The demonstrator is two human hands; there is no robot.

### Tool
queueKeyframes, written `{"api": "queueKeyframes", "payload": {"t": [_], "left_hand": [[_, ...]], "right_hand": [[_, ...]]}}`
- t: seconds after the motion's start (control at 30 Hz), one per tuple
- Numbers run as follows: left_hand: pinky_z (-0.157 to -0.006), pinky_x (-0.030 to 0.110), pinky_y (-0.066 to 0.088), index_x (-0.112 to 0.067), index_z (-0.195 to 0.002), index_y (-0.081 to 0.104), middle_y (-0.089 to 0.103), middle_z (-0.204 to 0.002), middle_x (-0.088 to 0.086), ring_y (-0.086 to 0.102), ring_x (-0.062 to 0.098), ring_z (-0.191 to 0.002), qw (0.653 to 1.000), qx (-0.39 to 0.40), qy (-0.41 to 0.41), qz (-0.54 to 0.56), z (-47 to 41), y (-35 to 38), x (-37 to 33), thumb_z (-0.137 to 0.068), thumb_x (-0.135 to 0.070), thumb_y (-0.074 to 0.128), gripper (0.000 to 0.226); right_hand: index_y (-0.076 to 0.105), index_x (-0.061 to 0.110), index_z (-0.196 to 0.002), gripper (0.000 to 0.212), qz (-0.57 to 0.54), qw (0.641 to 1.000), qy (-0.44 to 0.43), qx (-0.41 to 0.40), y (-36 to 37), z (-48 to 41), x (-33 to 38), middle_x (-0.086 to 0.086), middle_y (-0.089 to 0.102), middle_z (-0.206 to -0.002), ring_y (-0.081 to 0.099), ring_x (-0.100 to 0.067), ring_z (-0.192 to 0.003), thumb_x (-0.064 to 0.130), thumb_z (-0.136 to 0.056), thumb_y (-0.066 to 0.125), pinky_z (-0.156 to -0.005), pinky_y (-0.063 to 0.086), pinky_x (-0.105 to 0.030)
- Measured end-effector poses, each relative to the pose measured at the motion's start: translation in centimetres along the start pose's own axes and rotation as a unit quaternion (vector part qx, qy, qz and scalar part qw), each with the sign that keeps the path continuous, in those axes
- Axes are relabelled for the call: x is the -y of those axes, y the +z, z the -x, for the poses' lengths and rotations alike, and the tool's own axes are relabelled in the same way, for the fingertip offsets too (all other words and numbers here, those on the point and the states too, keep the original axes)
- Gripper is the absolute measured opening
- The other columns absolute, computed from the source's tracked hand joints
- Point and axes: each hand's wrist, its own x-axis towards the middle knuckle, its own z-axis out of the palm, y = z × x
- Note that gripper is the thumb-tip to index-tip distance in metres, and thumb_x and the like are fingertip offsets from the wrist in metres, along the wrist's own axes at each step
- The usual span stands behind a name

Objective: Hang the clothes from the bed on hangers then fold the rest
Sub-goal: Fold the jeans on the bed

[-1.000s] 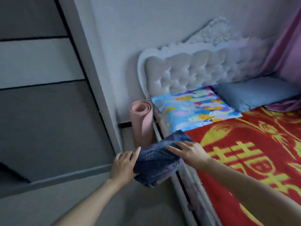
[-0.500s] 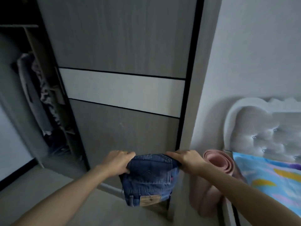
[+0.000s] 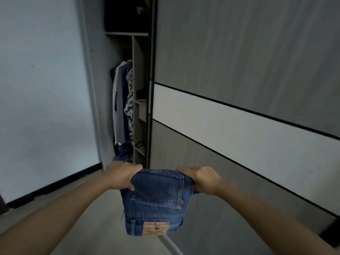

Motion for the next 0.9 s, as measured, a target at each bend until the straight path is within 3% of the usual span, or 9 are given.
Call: {"api": "queueKeyframes", "payload": {"t": [0.2, 0.3, 0.57, 0.73, 0.9], "left_hand": [[-0.063, 0.027, 0.036, -0.024, -0.105, 0.047, 0.060, -0.105, -0.010, 0.054, 0.009, -0.094, 0.999, -0.024, 0.018, 0.019, -6.2, -0.7, 13.8, -0.076, -0.044, 0.070, 0.042], [-0.067, 0.028, 0.042, -0.024, -0.104, 0.048, 0.062, -0.102, -0.009, 0.055, 0.010, -0.090, 0.999, -0.016, 0.025, 0.035, -9.5, -1.5, 20.0, -0.075, -0.042, 0.072, 0.041], [-0.073, 0.027, 0.045, -0.021, -0.104, 0.051, 0.062, -0.105, -0.008, 0.053, 0.010, -0.094, 0.988, 0.093, 0.070, 0.106, -20.1, -3.8, 32.5, -0.070, -0.032, 0.080, 0.046], [-0.058, 0.017, 0.037, -0.025, -0.091, 0.045, 0.057, -0.094, -0.011, 0.051, 0.007, -0.088, 0.983, 0.120, 0.066, 0.121, -25.3, -3.8, 38.6, -0.068, -0.027, 0.082, 0.043], [-0.053, 0.010, 0.034, -0.021, -0.097, 0.052, 0.061, -0.098, -0.008, 0.052, 0.005, -0.087, 0.985, 0.108, 0.040, 0.132, -29.5, -4.6, 46.4, -0.067, -0.027, 0.082, 0.043]], "right_hand": [[0.031, 0.043, -0.142, 0.066, 0.035, 0.999, 0.013, -0.022, -1.2, -14.5, 0.2, 0.003, 0.057, -0.129, 0.054, -0.021, -0.115, 0.025, -0.084, 0.057, -0.082, 0.046, -0.032], [0.032, 0.041, -0.142, 0.066, 0.022, 0.999, 0.030, -0.028, -1.9, -20.7, 0.3, 0.002, 0.058, -0.128, 0.055, -0.022, -0.114, 0.025, -0.083, 0.058, -0.084, 0.046, -0.033], [0.031, 0.036, -0.144, 0.066, -0.021, 0.999, 0.045, -0.006, -1.6, -35.1, -2.6, -0.006, 0.063, -0.121, 0.058, -0.027, -0.107, 0.030, -0.085, 0.060, -0.081, 0.041, -0.030], [0.038, 0.035, -0.141, 0.067, -0.062, 0.997, 0.028, 0.020, -0.7, -43.8, -5.3, 0.000, 0.062, -0.125, 0.057, -0.024, -0.111, 0.026, -0.081, 0.066, -0.085, 0.042, -0.028], [0.037, 0.035, -0.142, 0.072, -0.086, 0.996, 0.030, 0.017, -1.0, -52.4, -5.9, 0.003, 0.060, -0.129, 0.055, -0.020, -0.116, 0.022, -0.079, 0.069, -0.088, 0.045, -0.029]]}}
